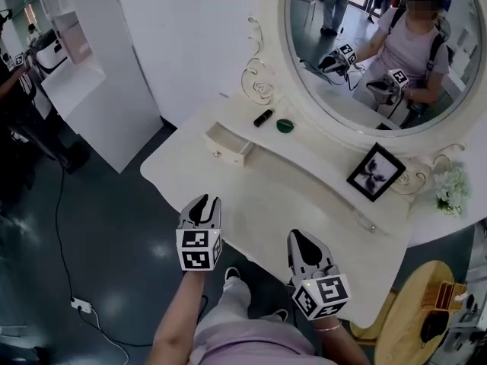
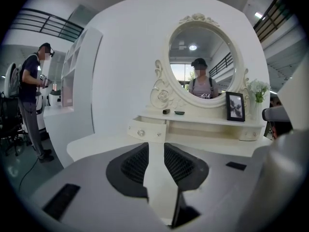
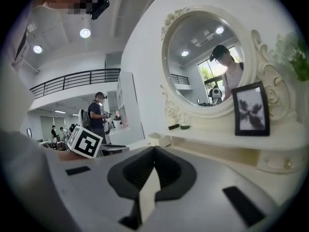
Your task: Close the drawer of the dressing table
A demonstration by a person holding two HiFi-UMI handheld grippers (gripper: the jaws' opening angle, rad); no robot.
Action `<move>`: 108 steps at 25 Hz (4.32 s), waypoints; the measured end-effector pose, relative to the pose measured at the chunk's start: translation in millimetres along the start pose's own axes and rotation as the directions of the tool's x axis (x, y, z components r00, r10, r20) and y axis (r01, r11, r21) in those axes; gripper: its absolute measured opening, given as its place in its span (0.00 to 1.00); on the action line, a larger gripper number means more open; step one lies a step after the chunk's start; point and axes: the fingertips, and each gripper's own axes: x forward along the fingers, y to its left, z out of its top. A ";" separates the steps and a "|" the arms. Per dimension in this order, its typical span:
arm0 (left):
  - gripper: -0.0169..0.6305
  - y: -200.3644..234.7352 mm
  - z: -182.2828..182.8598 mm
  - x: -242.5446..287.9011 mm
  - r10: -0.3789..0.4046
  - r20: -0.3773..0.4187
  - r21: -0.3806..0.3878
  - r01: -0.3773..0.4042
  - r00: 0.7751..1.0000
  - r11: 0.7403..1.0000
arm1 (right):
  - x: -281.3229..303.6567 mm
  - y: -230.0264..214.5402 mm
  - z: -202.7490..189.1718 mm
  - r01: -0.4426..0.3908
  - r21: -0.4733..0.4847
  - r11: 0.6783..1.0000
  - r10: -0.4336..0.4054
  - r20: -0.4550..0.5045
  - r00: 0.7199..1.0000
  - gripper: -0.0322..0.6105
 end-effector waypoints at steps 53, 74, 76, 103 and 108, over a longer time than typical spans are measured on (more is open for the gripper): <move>0.20 52.0 3.2 165.0 -0.169 -0.154 0.114 0.188 0.974 0.976 | 185.4 -29.8 -9.6 0.000 0.020 1.000 0.003 -0.152 0.988 0.05; 0.18 39.1 15.7 202.2 -0.177 -0.173 0.152 0.204 0.969 0.967 | 181.9 -46.8 -9.0 0.036 0.032 0.999 -0.031 -0.144 0.989 0.05; 0.18 38.4 16.9 205.3 -0.175 -0.173 0.156 0.203 0.969 0.967 | 181.5 -47.8 -8.9 0.040 0.033 0.999 -0.035 -0.144 0.989 0.05; 0.17 23.5 31.8 240.6 -0.205 -0.160 0.133 0.227 0.966 0.965 | 178.7 -55.2 -8.6 0.074 0.025 0.997 -0.069 -0.154 0.986 0.05; 0.18 22.6 32.7 237.9 -0.216 -0.150 0.105 0.233 0.965 0.967 | 177.6 -51.4 -7.1 0.064 0.022 0.998 -0.060 -0.150 0.987 0.05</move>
